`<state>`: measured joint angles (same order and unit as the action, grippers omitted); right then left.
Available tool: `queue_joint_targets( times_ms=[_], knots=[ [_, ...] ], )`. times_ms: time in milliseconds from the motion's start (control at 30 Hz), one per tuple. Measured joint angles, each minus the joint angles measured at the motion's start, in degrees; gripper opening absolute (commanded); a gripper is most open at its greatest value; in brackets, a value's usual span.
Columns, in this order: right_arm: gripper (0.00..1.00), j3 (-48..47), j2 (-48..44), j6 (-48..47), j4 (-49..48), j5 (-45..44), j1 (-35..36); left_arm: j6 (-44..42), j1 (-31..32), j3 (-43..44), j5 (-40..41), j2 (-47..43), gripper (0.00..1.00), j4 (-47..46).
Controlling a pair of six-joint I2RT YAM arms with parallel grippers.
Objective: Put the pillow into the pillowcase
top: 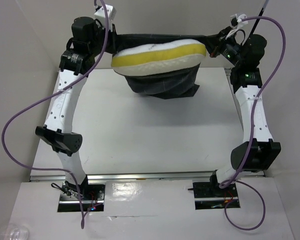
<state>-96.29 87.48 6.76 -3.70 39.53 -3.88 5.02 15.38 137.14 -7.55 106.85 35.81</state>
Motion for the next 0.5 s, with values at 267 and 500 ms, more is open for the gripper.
queue_joint_targets(
  times_ms=[267,500],
  knots=[
    [0.0,-2.54,-3.87,-0.87,-3.74,0.35,-0.04,-1.95,2.25,-11.78,0.63,-11.32,0.0,-10.32],
    [0.0,-3.89,0.35,-3.32,1.22,-0.74,-0.15,-1.86,3.48,-14.86,2.05,-9.99,0.0,-10.54]
  ],
)
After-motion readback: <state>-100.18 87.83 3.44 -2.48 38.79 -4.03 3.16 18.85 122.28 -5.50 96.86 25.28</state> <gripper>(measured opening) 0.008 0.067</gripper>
